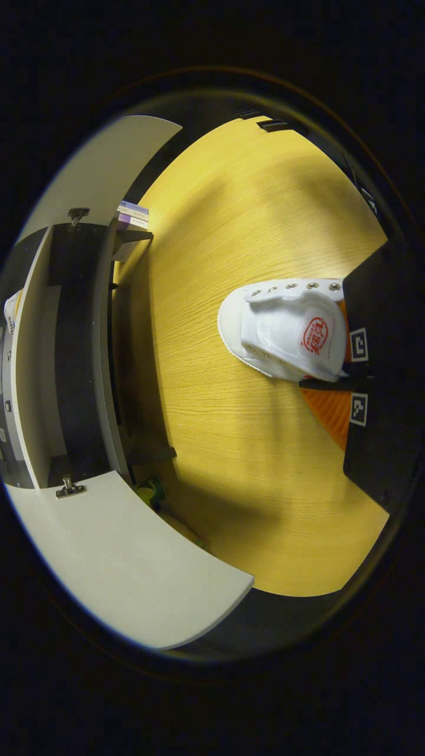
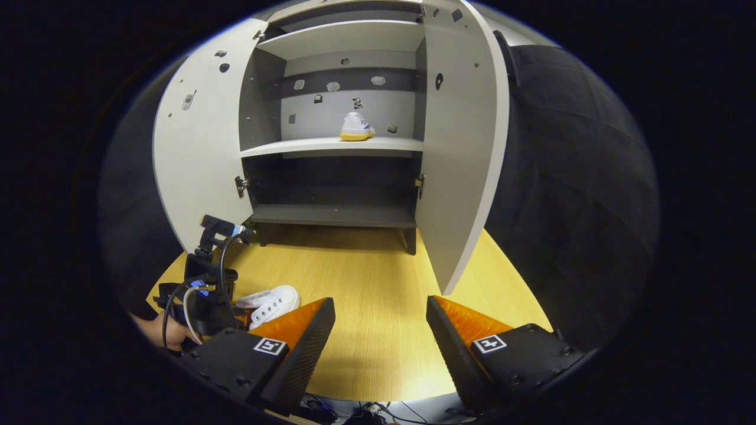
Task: Grab one shoe with the right hand and put it into the shoe cabinet, grab the other shoe with the left hand and put it into the shoe cabinet; then close the right door with the right hand and the left door with the left hand.
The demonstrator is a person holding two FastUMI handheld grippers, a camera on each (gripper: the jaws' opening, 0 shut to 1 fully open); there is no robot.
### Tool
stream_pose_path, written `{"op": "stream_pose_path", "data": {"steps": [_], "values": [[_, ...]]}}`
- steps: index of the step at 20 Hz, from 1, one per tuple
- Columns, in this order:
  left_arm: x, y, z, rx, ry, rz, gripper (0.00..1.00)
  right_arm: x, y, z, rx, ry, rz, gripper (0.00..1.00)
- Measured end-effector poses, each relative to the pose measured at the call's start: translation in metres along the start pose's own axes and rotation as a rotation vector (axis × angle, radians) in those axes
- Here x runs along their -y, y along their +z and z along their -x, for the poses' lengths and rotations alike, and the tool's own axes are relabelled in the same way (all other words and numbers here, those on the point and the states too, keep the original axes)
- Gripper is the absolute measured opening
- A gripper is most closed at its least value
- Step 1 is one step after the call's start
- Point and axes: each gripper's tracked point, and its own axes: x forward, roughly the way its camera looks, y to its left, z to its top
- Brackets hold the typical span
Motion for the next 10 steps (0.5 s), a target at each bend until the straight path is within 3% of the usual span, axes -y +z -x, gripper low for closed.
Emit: {"op": "stream_pose_path", "data": {"steps": [5,10], "values": [[-0.013,0.053,0.039,0.091,0.012,0.051,0.05,0.004,0.008,-0.006,0.025,0.027,-0.004,0.99],[-0.017,0.150,0.104,0.276,0.072,0.031,0.05,0.009,0.004,-0.008,0.053,0.054,0.012,0.99]]}}
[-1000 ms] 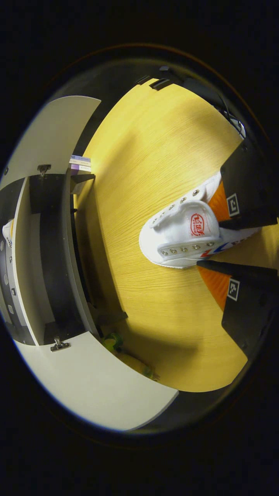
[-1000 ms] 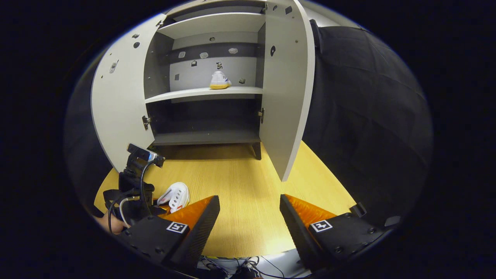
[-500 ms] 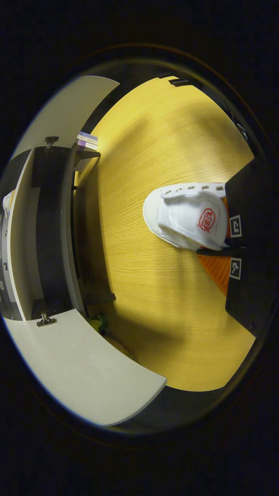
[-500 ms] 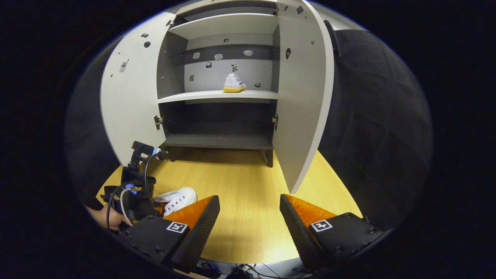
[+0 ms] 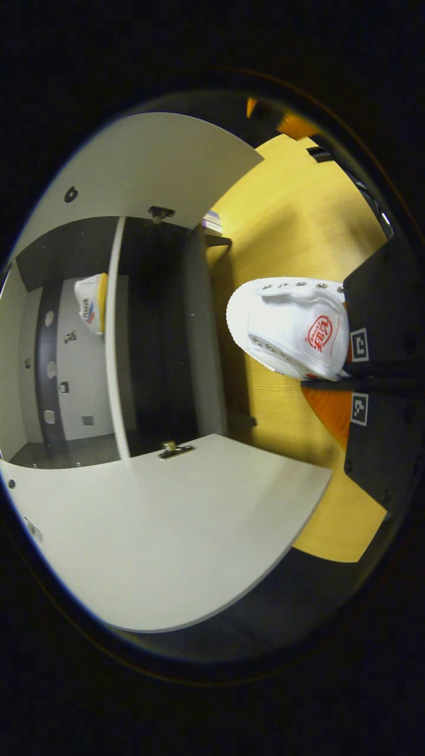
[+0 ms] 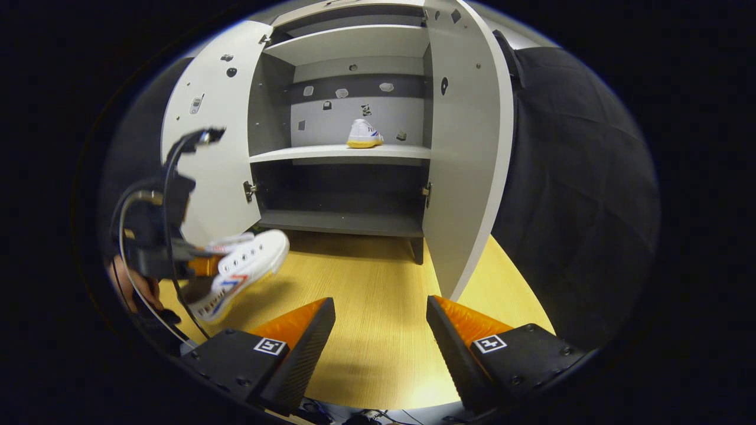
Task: Grab one shoe with the right hand and put it into the shoe cabinet, grab the other shoe with the left hand and put it into the shoe cabinet; then close the right door with the right hand and the left door with the left hand.
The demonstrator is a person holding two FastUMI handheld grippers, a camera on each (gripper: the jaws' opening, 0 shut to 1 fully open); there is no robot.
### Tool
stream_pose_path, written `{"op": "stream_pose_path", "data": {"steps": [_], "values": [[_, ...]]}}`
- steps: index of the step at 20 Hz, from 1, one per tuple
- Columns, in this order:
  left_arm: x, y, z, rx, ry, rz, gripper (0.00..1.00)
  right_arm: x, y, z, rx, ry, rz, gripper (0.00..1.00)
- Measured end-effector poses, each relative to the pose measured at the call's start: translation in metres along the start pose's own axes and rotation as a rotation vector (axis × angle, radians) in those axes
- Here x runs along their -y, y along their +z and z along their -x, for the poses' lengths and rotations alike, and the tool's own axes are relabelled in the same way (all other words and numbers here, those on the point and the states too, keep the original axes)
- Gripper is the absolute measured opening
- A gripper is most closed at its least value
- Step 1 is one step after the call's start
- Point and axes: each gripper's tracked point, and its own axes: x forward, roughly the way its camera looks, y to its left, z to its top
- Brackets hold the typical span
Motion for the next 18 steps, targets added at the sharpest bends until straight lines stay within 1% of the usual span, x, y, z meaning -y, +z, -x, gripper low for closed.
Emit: {"op": "stream_pose_path", "data": {"steps": [3,4,6,7,9,11,12,15,18], "values": [[0.009,0.064,0.013,0.058,-0.018,0.041,0.05,0.001,-0.005,-0.002,0.004,0.026,-0.004,0.99],[0.007,0.089,0.013,0.081,-0.010,0.048,0.05,0.003,-0.006,-0.002,0.007,0.030,-0.005,0.99],[0.006,0.146,0.009,0.152,0.007,0.019,0.05,0.006,-0.003,-0.005,0.022,0.040,-0.003,0.99],[0.006,0.164,0.008,0.173,0.014,-0.002,0.05,0.006,-0.002,-0.006,0.028,0.048,-0.005,0.99],[0.006,0.198,0.002,0.197,0.013,0.016,0.05,0.007,-0.001,-0.009,0.034,0.069,-0.009,0.99],[0.002,0.234,-0.011,0.213,0.018,0.048,0.05,0.008,-0.002,-0.010,0.034,0.085,-0.006,0.99],[-0.003,0.255,-0.020,0.230,0.032,0.051,0.05,0.010,-0.002,-0.011,0.037,0.091,-0.005,0.99],[-0.012,0.308,-0.050,0.259,0.067,0.031,0.05,0.015,-0.002,-0.014,0.039,0.104,-0.014,0.99],[-0.021,0.347,-0.083,0.244,0.078,0.024,0.05,0.017,-0.008,-0.018,0.027,0.116,-0.019,0.99]]}}
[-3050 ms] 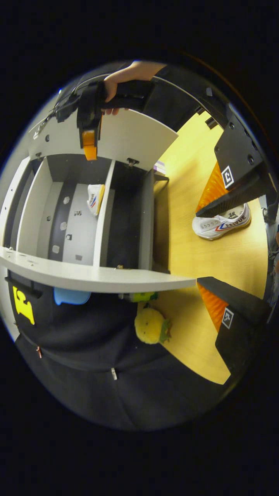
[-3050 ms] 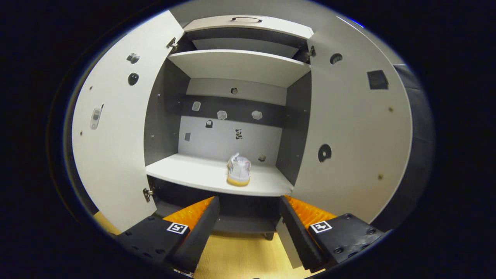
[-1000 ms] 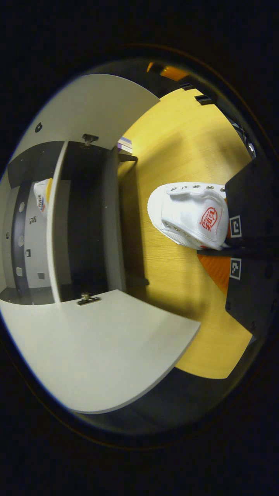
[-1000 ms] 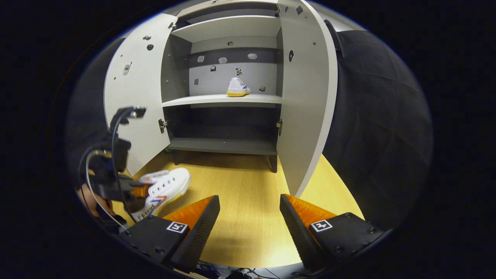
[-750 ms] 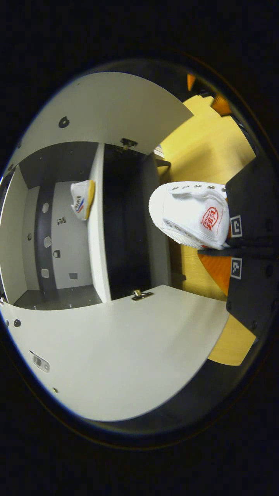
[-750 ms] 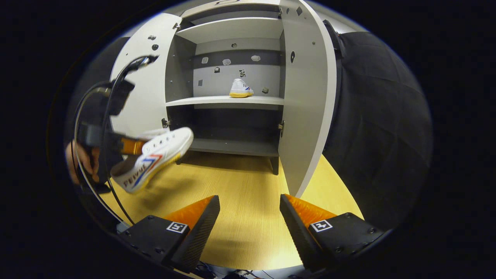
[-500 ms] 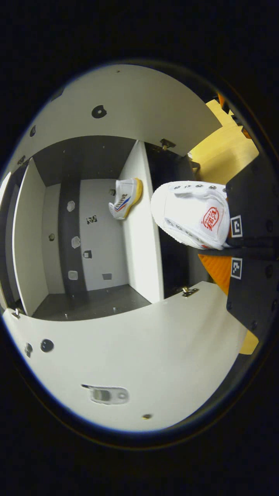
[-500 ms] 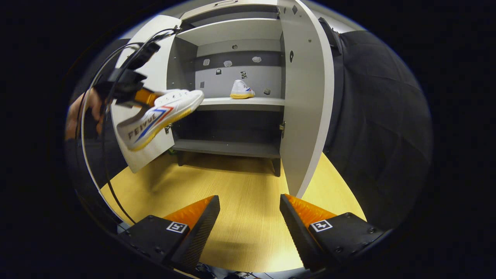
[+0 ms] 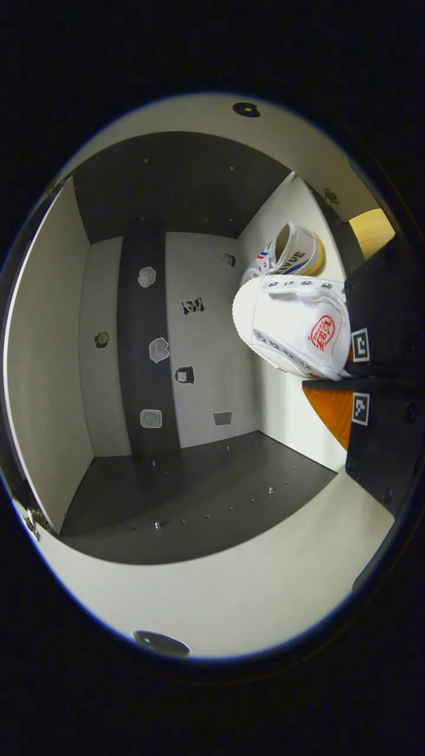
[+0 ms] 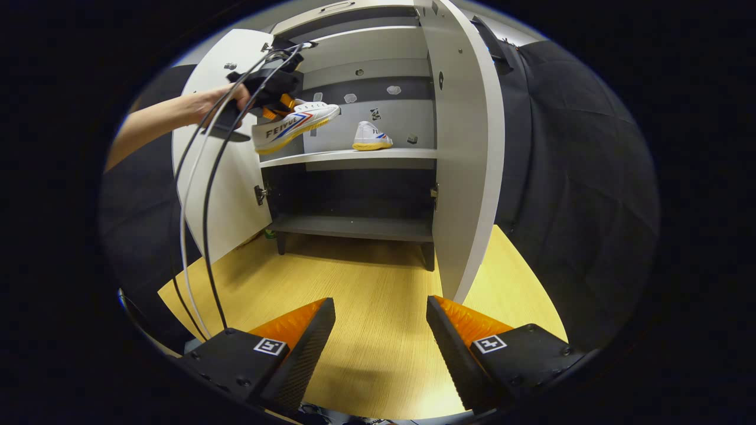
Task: Grab one shoe with the right hand and put it into the shoe cabinet, grab the other shoe with the left hand and put it into the shoe cabinet; then close the right door with the right hand and the left door with the left hand.
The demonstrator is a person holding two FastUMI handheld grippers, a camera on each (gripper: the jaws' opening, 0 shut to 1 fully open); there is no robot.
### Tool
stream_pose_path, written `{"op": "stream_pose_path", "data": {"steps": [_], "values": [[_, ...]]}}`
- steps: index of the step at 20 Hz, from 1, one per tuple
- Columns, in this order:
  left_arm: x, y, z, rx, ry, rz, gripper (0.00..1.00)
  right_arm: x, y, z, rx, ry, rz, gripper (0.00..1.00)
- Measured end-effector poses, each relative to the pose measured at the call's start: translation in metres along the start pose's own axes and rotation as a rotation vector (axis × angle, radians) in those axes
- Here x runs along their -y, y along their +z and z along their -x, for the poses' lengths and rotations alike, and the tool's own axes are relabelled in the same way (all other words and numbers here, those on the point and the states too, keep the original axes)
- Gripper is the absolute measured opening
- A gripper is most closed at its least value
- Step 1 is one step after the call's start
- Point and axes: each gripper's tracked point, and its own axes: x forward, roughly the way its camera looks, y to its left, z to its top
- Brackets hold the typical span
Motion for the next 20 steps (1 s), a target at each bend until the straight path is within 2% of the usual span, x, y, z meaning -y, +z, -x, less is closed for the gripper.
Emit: {"op": "stream_pose_path", "data": {"steps": [3,6,10,13,20], "values": [[-0.004,0.017,-0.049,-0.050,0.007,-0.011,0.05,0.005,0.001,0.000,0.002,-0.001,-0.004,0.99],[-0.015,0.027,-0.099,-0.104,0.052,-0.092,0.05,0.008,-0.001,0.001,-0.001,-0.004,-0.004,0.99],[-0.009,0.015,-0.144,-0.202,0.047,-0.169,0.05,0.015,-0.006,0.002,-0.016,-0.021,0.003,0.99],[-0.006,0.006,-0.161,-0.242,0.059,-0.247,0.05,0.022,-0.006,0.003,-0.017,-0.044,-0.001,0.99],[-0.002,-0.013,-0.170,-0.305,0.049,-0.242,0.05,0.040,-0.004,0.002,-0.016,-0.101,-0.027,0.99]]}}
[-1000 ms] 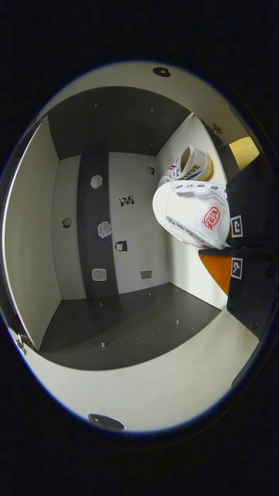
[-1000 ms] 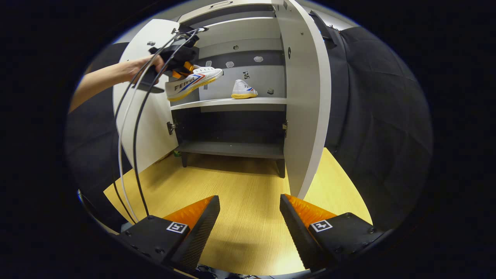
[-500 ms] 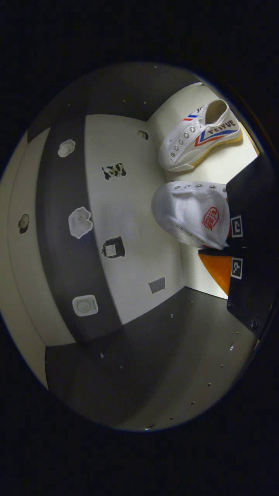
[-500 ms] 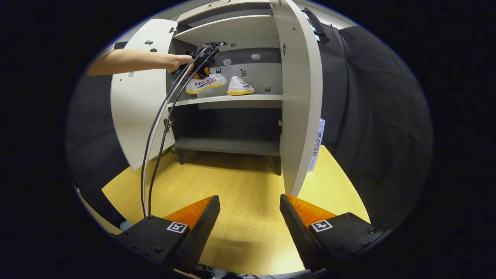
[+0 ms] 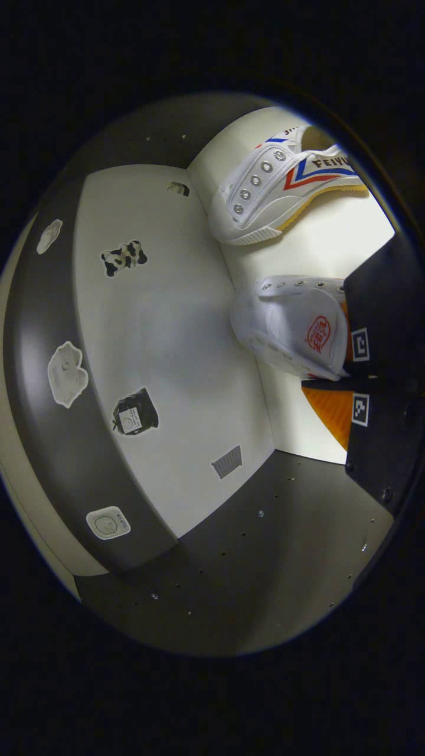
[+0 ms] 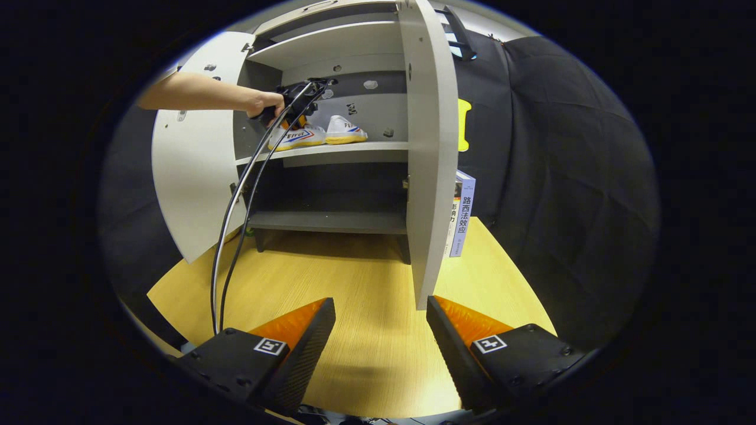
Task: Grab one shoe with the right hand and put it into the shoe cabinet, grab the other shoe with the left hand and put it into the shoe cabinet; then close the right door with the right hand and the left door with the left hand.
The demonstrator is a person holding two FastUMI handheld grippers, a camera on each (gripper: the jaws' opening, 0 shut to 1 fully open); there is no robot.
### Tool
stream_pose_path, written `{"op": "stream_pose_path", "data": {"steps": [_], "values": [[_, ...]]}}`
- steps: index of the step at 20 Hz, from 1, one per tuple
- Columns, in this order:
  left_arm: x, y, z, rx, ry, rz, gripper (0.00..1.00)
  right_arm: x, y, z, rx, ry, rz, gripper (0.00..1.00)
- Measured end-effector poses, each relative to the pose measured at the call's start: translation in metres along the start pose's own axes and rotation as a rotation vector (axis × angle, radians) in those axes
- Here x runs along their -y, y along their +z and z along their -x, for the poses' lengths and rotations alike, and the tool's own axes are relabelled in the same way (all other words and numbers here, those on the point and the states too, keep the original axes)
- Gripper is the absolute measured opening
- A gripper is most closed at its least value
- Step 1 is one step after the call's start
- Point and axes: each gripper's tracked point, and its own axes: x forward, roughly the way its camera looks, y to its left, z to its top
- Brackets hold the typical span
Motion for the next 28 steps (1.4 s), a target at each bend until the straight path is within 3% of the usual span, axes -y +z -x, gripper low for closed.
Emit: {"op": "stream_pose_path", "data": {"steps": [5,6,10,11,12,19,23,28], "values": [[-0.013,-0.006,0.022,0.009,-0.003,0.043,0.19,-0.002,0.007,0.001,0.015,-0.007,0.008,0.99],[-0.017,-0.007,0.030,0.023,-0.005,0.051,0.26,-0.003,0.011,0.002,0.022,-0.008,0.012,0.99],[-0.015,-0.014,0.082,0.126,-0.069,0.105,0.84,0.002,0.028,0.009,0.057,-0.039,0.017,0.99],[-0.013,-0.015,0.103,0.169,-0.087,0.126,0.84,0.004,0.032,0.013,0.064,-0.047,0.011,0.99],[-0.012,-0.016,0.119,0.210,-0.097,0.146,0.96,0.006,0.038,0.017,0.074,-0.055,0.004,0.99],[0.005,-0.051,0.262,0.517,-0.192,0.223,0.96,0.040,0.086,0.058,0.162,-0.190,-0.035,0.98],[0.026,-0.099,0.314,0.572,-0.249,0.257,0.96,0.068,0.126,0.082,0.229,-0.274,-0.083,0.98],[0.040,-0.162,0.344,0.579,-0.275,0.250,0.97,0.114,0.179,0.105,0.304,-0.369,-0.037,0.98]]}}
